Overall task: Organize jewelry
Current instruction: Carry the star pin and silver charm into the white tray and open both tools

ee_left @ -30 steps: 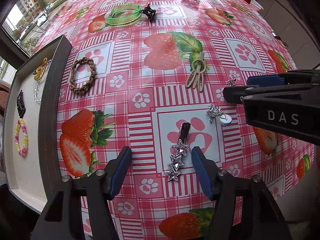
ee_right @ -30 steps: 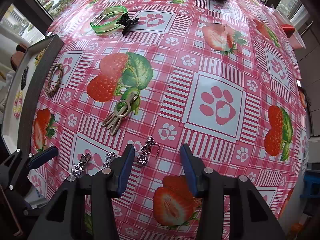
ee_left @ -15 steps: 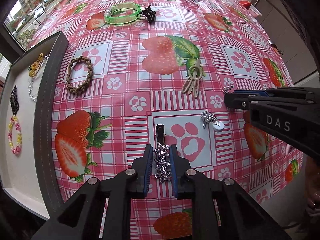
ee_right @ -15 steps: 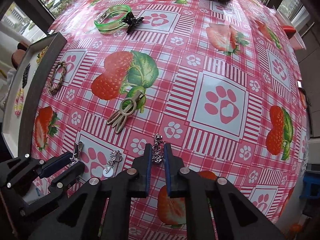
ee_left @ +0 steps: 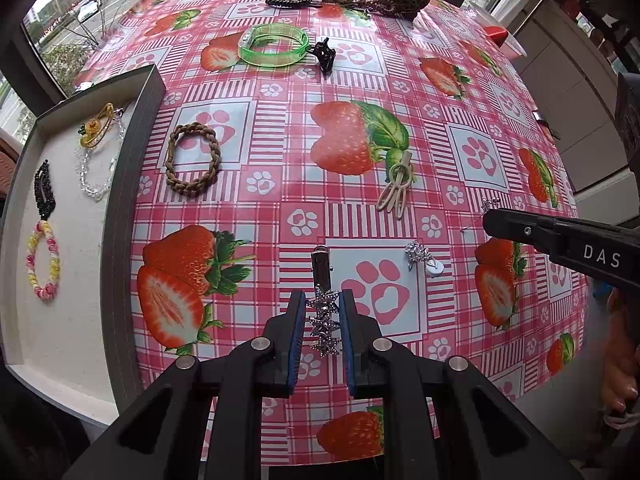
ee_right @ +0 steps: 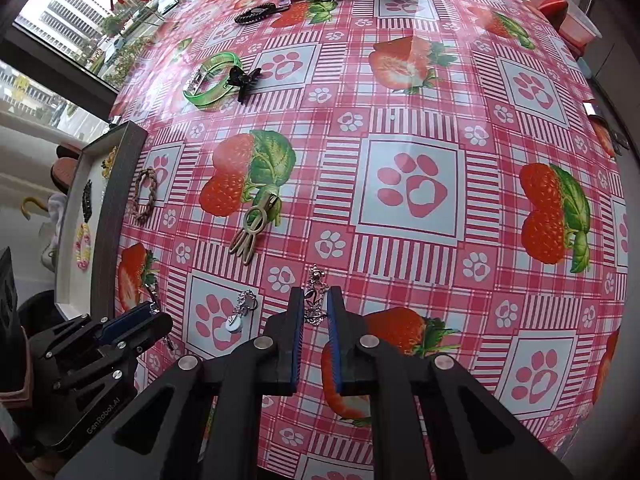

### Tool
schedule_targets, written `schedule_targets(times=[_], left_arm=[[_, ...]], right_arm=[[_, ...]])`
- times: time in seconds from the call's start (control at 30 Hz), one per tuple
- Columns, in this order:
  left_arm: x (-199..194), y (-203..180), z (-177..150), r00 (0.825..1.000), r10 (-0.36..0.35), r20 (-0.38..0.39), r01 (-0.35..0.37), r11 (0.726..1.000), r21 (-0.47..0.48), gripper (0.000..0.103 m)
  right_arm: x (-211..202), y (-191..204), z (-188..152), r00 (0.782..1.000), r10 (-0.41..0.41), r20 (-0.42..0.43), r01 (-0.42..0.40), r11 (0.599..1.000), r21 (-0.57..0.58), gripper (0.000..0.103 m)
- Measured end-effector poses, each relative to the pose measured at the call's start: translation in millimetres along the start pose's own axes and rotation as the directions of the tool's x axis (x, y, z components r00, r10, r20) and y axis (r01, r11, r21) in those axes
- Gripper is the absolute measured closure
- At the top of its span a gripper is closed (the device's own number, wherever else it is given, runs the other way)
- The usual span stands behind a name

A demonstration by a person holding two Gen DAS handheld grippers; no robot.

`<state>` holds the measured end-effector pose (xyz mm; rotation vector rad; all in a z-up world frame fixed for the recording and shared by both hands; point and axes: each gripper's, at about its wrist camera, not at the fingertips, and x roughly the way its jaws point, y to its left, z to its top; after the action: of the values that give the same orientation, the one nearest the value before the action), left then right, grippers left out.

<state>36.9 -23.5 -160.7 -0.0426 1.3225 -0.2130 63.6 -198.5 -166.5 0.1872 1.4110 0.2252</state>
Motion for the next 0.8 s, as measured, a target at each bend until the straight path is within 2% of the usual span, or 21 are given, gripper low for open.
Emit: schedule_targets(times=[0.43,0.8], left_arm=[[-28.5,24.2,9.6,0.997,0.019,0.071,-0.015,0.998,-0.059,0.08],[-59.9,85.4,1.5,0.987,0.09,0.131,-0.068,0.984,-0.166,0.08]], right_arm=[[-19.5,19.0,10.8,0.999,0.037,0.023,-0.036,0.999,-0.03,0.091],[-24.2,88.8,36.7,0.993,0.11,0.035,-0.103,0.982,-0.16,0.091]])
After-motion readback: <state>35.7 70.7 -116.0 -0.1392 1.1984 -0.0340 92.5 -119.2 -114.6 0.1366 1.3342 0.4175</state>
